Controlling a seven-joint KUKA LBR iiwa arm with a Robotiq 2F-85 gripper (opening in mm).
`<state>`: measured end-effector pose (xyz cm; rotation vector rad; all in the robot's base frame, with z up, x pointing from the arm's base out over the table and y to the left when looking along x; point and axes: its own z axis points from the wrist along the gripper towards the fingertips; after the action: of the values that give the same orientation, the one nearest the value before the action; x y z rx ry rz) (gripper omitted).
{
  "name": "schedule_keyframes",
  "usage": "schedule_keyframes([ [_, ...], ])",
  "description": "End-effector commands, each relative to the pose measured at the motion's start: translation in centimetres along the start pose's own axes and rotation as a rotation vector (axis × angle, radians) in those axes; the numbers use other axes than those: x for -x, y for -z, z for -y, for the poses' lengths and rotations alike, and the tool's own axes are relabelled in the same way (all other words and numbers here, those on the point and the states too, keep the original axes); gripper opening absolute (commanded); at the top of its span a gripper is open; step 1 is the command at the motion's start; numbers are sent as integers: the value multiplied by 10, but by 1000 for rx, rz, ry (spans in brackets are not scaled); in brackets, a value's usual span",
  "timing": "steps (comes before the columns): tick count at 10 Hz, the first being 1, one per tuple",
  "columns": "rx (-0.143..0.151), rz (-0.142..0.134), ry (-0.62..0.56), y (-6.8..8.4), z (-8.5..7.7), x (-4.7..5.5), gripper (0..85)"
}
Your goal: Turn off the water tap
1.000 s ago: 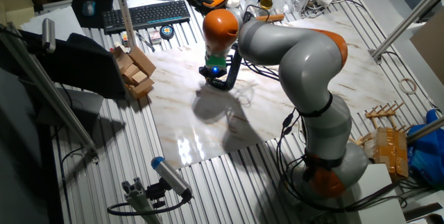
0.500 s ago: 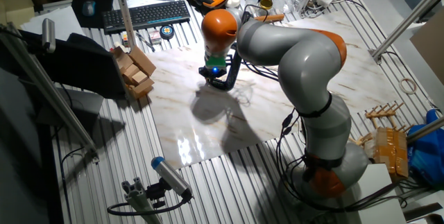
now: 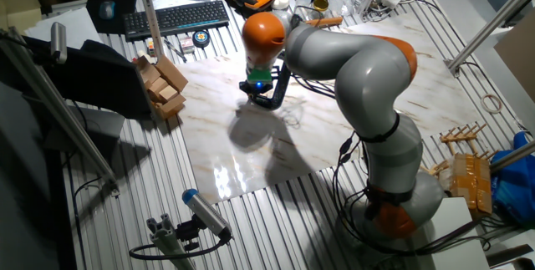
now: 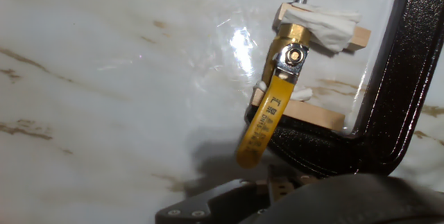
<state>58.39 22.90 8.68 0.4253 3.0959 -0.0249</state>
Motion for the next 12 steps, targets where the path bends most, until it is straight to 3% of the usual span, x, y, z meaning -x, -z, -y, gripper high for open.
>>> schedule_keyframes([
  [1,2,-2,4,-2,1,0,0],
  [12,26,3,-34,-11,-8,-1,0],
])
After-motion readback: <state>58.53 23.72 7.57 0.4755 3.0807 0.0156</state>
